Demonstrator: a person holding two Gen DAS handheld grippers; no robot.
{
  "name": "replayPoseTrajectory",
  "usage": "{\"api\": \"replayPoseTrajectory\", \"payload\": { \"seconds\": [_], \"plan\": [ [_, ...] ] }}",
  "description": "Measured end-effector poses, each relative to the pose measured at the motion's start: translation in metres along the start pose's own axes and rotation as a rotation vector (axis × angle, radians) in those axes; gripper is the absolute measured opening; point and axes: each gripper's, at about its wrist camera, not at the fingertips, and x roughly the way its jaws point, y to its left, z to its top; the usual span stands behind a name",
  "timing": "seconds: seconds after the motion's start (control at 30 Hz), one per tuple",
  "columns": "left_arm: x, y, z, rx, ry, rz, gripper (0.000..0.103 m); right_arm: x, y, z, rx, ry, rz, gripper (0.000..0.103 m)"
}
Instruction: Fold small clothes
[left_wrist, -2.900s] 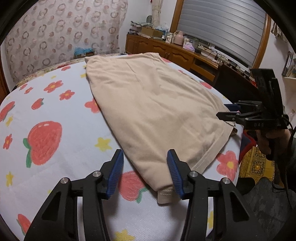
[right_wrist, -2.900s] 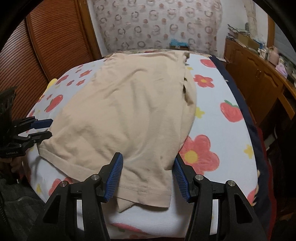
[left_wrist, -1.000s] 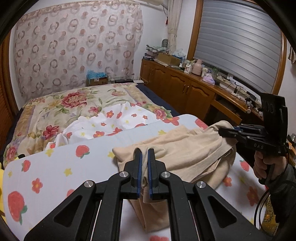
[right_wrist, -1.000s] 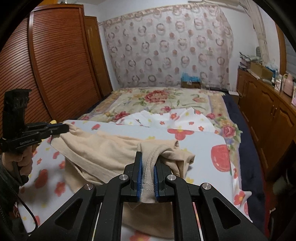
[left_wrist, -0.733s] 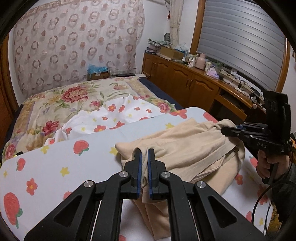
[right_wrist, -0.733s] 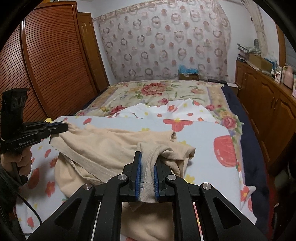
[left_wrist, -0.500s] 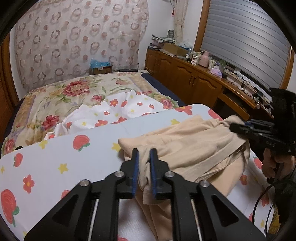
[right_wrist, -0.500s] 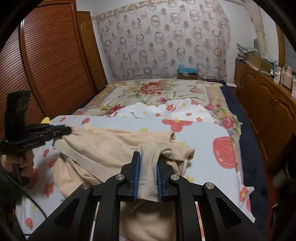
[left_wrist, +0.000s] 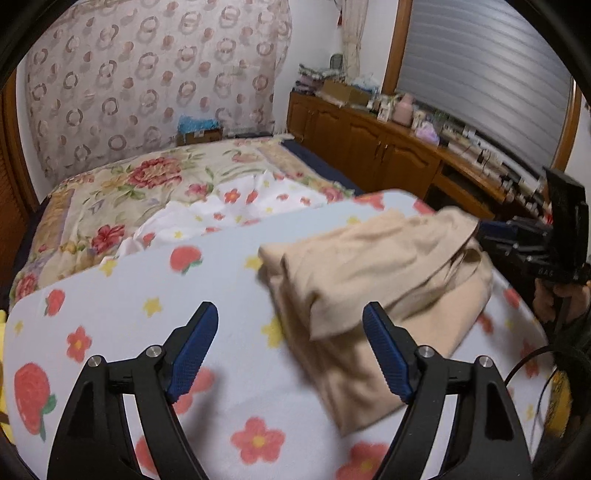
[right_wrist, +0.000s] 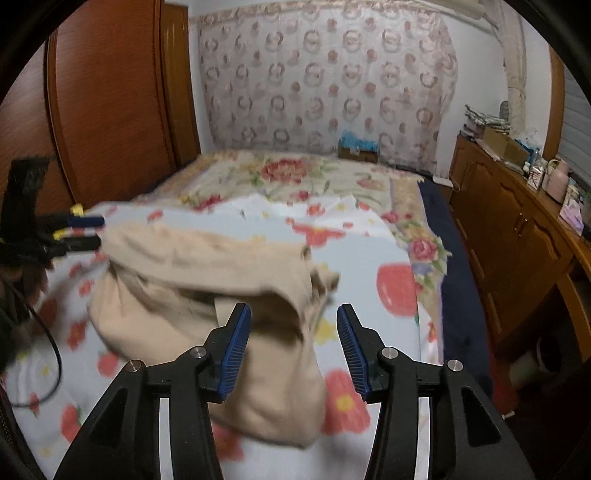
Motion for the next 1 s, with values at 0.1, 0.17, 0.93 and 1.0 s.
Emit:
{"api": "replayPoseTrajectory", "payload": {
  "seconds": [0.1, 0.17, 0.93, 1.0],
  "plan": [
    [0.009, 0.001, -0.009, 0.014, 0.044, 0.012, 0.081, 0.0, 0.004, -0.005, -0.02, 0.032, -0.004, 0.05],
    [0.016, 0.001, -0.01, 0.02, 0.062, 0.014, 0.081, 0.004, 0.008, -0.003, -0.032, 0.049, 0.005, 0.05],
    [0.055, 0.035, 0.036, -0.058, 0.008, 0.173, 0.081, 0.06, -0.051, 0.044, 0.104, 0.024, -0.057, 0.05],
    [0.054, 0.044, 0.038, -0.093, 0.0, 0.184, 0.081, 0.055, -0.05, 0.043, 0.117, 0.02, -0.039, 0.05]
  ]
}}
